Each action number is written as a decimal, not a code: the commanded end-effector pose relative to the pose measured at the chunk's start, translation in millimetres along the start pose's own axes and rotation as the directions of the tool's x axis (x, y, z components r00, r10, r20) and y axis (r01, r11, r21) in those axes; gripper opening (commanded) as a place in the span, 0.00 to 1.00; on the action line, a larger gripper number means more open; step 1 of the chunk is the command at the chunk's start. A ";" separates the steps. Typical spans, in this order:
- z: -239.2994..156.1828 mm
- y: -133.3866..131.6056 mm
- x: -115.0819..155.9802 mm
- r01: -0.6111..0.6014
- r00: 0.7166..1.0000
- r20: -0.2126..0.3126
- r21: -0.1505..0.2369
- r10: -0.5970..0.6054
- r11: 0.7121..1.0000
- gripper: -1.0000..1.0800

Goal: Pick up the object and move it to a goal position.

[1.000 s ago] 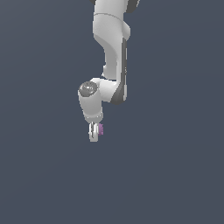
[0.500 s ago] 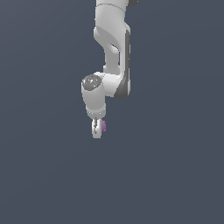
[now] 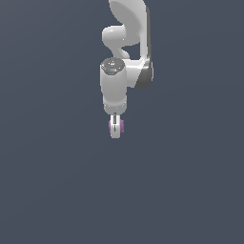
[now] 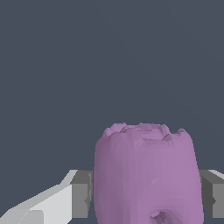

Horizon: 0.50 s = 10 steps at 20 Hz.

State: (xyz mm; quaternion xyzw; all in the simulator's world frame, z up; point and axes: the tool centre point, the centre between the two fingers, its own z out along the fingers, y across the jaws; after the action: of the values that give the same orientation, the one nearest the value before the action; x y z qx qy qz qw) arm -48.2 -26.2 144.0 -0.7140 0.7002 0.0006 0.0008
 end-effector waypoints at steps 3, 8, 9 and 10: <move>-41.6 11.6 -26.9 0.000 1.000 -0.001 0.000 0.000 1.000 0.00; -92.2 25.0 -59.2 -0.001 1.000 -0.003 0.001 0.001 1.000 0.00; -102.6 27.7 -65.9 -0.001 1.000 -0.004 0.001 0.001 1.000 0.00; -112.9 30.3 -72.4 -0.001 1.000 -0.005 0.001 0.001 1.000 0.00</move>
State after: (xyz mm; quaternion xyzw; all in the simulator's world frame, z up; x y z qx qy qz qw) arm -75.1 35.8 241.2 -0.7137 0.7004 -0.0007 0.0001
